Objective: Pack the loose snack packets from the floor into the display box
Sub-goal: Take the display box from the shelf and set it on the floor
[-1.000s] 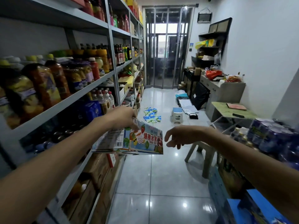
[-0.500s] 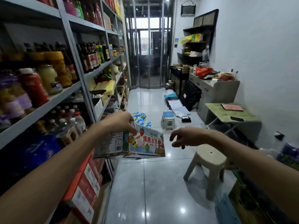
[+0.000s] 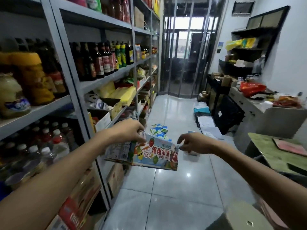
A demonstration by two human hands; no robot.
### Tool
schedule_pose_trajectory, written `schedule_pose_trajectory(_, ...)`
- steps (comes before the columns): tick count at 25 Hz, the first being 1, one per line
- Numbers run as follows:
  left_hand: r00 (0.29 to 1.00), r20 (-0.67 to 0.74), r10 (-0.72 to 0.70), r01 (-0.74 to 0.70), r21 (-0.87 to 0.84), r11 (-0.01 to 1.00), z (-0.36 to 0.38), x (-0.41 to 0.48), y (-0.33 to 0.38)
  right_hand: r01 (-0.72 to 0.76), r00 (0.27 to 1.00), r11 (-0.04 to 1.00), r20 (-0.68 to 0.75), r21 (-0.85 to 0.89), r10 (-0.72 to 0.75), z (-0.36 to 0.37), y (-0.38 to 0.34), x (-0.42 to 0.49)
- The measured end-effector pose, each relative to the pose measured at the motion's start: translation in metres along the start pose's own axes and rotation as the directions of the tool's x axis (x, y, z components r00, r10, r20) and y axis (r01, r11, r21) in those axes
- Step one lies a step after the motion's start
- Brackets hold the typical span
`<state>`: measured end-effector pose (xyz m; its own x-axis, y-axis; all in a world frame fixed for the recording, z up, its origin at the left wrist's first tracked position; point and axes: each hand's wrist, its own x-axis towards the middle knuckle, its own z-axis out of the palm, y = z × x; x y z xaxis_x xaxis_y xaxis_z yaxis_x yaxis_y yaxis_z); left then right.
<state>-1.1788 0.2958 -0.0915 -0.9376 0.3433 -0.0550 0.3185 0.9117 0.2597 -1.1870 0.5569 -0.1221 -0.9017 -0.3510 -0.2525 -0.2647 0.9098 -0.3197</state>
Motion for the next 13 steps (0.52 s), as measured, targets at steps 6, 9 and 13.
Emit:
schedule_pose_trajectory(6, 0.999, -0.033, 0.024, -0.024, 0.003, 1.0, 0.002, 0.179, -0.05, 0.075, 0.996, 0.997, -0.043, 0.016, -0.074, -0.047, 0.062, 0.164)
schedule_pose_trajectory(9, 0.997, -0.044, 0.058, -0.058, 0.005, 0.998, 0.001, 0.272, -0.08, 0.013, 0.997, 0.998, -0.07, 0.066, -0.009, -0.069, 0.098, 0.244)
schedule_pose_trajectory(13, 0.992, -0.045, 0.115, -0.113, 0.05, 0.992, -0.018, 0.398, -0.104, 0.001, 0.995, 0.997, -0.102, 0.071, 0.007, -0.112, 0.149, 0.343)
